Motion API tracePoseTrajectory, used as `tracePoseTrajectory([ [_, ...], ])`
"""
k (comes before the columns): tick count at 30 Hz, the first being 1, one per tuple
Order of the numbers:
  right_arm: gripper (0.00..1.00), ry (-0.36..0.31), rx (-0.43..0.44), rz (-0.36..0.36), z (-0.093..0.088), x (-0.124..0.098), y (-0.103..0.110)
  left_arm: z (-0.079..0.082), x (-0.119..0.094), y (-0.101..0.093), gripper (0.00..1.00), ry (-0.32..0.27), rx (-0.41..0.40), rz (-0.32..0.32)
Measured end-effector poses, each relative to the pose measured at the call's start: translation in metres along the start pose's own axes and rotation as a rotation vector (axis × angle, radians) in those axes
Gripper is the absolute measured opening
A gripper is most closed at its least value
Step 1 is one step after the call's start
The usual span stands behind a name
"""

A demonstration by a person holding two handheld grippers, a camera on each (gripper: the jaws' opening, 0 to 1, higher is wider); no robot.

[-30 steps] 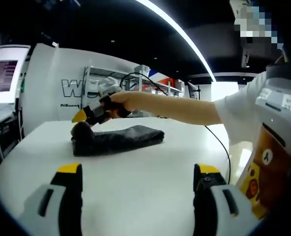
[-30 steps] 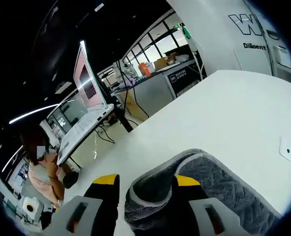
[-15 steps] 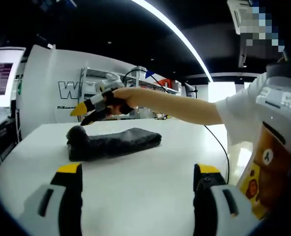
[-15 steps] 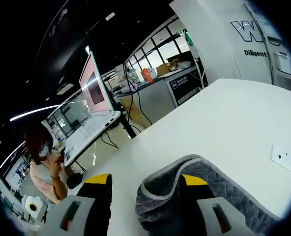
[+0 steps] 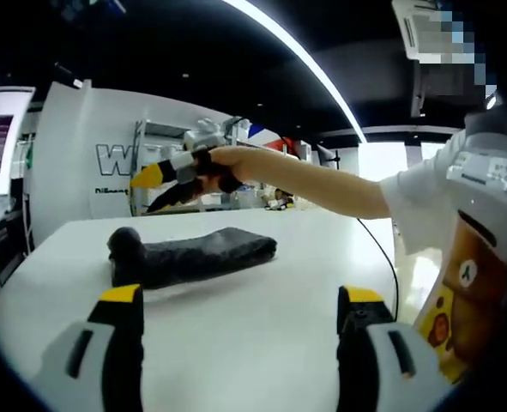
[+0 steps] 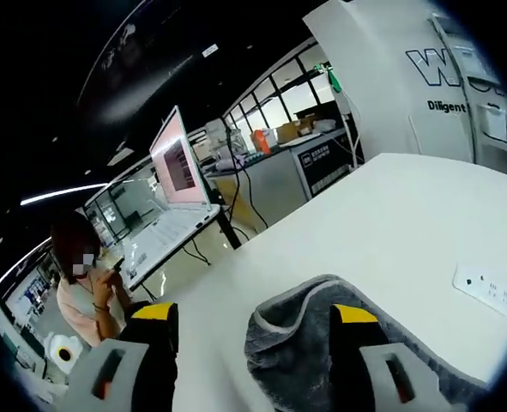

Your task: Fold the towel on the table until its edges align and the towel forms a compact rectangular stack.

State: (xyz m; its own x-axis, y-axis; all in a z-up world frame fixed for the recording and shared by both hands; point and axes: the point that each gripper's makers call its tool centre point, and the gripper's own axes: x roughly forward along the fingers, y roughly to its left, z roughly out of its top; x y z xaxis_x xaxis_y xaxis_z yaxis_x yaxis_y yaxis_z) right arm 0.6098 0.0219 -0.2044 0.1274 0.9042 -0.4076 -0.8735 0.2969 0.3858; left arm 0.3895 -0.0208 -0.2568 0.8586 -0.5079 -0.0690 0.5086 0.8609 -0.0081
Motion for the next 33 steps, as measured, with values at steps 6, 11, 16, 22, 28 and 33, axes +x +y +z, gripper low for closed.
tracePoseTrajectory([
  [6,0.85,-0.007,-0.024,0.004,-0.001,-0.014,-0.002,0.002,0.002,-0.003,0.98,0.002,0.005,-0.005],
  [11,0.92,-0.027,-0.038,0.008,0.005,-0.025,-0.01,0.004,0.004,-0.005,0.98,0.0,0.007,-0.006],
  [16,0.99,-0.041,-0.083,0.019,0.002,-0.039,-0.013,0.006,0.005,-0.005,0.98,0.0,0.008,-0.006],
  [22,1.0,-0.07,-0.112,0.003,-0.006,-0.063,-0.021,0.008,0.009,-0.006,0.98,0.0,0.014,-0.01],
  [28,1.0,-0.078,-0.148,-0.034,-0.022,-0.085,-0.026,0.009,0.011,-0.006,0.98,-0.005,0.013,-0.006],
  [33,1.0,-0.085,-0.179,-0.069,-0.041,-0.105,-0.023,0.01,0.011,-0.004,0.98,-0.01,0.013,-0.001],
])
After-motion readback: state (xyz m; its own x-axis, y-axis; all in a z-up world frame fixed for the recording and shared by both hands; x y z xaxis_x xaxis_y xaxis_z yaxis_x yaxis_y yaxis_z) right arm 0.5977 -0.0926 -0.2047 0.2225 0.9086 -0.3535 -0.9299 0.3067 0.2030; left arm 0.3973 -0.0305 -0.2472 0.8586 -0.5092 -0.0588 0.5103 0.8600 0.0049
